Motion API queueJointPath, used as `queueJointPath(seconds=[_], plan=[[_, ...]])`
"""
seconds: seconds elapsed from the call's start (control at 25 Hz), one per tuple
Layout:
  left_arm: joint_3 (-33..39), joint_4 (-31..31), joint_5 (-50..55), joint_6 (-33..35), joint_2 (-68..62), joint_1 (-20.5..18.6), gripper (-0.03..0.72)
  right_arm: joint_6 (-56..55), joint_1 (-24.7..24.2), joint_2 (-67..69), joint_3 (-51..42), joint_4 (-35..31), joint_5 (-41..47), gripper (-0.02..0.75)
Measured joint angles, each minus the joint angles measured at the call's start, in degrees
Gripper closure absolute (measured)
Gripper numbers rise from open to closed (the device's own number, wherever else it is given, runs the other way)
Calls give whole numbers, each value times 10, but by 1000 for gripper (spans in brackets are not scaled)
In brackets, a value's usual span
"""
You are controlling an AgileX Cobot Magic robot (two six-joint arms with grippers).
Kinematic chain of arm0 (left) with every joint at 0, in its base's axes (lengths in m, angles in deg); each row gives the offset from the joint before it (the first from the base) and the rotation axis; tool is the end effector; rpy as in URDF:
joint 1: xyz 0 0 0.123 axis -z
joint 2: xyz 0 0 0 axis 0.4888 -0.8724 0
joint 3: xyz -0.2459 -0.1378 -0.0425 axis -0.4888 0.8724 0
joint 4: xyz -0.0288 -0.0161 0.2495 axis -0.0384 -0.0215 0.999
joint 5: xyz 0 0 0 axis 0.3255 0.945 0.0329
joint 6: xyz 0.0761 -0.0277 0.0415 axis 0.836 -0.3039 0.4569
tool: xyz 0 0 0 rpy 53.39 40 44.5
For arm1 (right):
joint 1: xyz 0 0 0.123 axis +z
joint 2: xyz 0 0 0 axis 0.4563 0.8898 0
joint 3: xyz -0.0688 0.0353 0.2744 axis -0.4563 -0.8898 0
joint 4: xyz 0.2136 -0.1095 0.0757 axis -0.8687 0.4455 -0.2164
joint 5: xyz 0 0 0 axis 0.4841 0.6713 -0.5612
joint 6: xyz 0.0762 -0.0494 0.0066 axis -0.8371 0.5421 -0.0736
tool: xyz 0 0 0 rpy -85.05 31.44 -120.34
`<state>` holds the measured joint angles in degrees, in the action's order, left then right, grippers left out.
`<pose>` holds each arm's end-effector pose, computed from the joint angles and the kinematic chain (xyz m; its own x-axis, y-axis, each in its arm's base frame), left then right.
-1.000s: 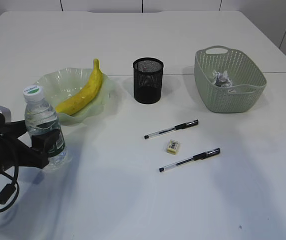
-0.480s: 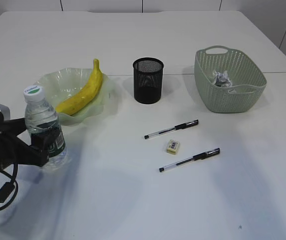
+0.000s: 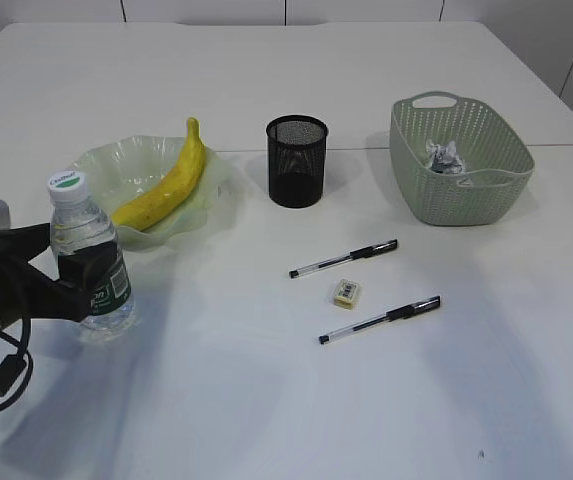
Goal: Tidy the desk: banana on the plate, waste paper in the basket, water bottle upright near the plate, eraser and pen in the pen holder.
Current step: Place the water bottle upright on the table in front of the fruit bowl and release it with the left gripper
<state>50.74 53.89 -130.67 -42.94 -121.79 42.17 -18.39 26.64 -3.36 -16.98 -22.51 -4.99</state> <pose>0.2569 -0.0672 0.1200 -0.2295 0.0693 -0.9709 0.3107 0.9505 -0.0056 0.2483 -0.0039 0.3997 -0.1091 -0.3140 -0.9431 -0.0067 0.9490 -0.3152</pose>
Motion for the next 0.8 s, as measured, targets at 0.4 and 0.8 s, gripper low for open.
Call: queueJointPath(seconds=[0.4, 0.8], plan=[[0, 0, 0, -16, 0, 0, 94, 0, 0, 0, 0, 0, 0, 370], [0, 1, 0, -17, 2, 0, 95, 0, 0, 0, 0, 0, 0, 370]])
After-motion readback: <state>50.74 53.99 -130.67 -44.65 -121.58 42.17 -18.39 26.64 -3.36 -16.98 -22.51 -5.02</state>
